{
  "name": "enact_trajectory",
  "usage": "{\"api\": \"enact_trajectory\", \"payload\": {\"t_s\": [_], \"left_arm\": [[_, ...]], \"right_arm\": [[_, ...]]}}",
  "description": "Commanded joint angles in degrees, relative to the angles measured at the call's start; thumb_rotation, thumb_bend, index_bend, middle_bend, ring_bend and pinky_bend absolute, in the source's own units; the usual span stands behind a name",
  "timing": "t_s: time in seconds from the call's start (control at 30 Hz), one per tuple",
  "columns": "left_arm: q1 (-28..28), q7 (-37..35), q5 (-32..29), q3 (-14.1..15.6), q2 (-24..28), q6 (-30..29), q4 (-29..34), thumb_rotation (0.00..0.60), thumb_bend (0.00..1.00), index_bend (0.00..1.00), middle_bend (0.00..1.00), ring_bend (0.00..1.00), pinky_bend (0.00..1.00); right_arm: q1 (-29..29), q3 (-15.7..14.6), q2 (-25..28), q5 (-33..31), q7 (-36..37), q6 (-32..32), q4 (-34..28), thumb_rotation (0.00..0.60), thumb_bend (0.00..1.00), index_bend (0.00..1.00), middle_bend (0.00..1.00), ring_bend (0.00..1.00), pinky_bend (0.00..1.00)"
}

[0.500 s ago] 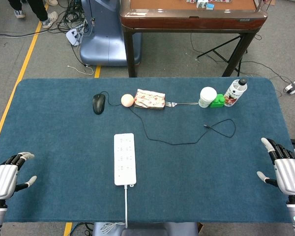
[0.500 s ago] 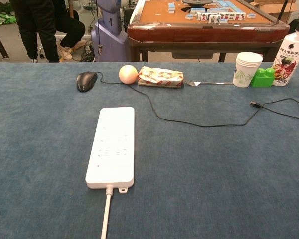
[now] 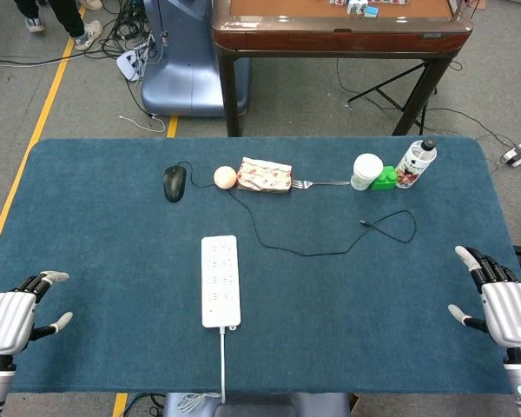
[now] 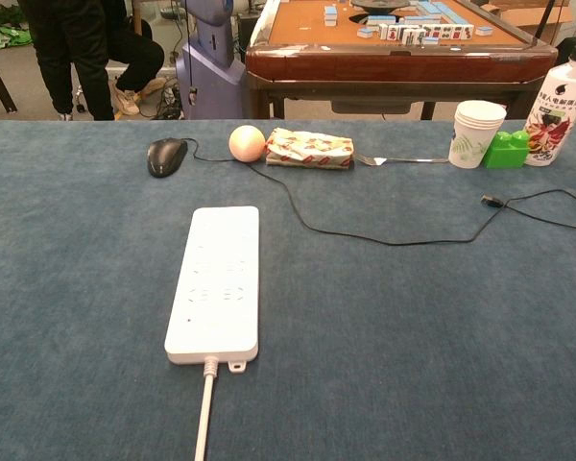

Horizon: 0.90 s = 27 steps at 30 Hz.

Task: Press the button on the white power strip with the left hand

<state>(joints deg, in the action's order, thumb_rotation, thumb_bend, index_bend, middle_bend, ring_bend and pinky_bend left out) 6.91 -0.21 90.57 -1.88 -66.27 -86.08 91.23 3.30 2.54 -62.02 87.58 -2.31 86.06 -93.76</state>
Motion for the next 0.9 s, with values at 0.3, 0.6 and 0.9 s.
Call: {"api": "enact_trajectory", "payload": {"t_s": [0.3,0.6,0.9], "left_arm": [[10.62,-8.96,13.89,2.11,4.79,8.06,5.32,0.6,0.4,0.38,1.0,0.96,1.0],[20.62,-9.85,19.96,2.28,1.9,17.31,2.84,0.6,0.54,0.4,1.0,1.0,1.0],[26.29,-3.34,19.85,3.2,-0.13,26.28,3.9,0.6,0.54,0.39,1.0,1.0,1.0]], "right_arm": [[-1.34,0.29,1.4,1.41,3.38,3.26,-0.22,0.6,0.09,0.13,0.16,0.17,0.29],[-1.5,0.72,1.98,0.84,5.03,3.3,0.07,0.6,0.09,0.13,0.17,0.17,0.29],[-1.67,1.16,2.76,0.19,7.08,3.31,0.3,0.6,0.09,0.14,0.17,0.17,0.29]]}}
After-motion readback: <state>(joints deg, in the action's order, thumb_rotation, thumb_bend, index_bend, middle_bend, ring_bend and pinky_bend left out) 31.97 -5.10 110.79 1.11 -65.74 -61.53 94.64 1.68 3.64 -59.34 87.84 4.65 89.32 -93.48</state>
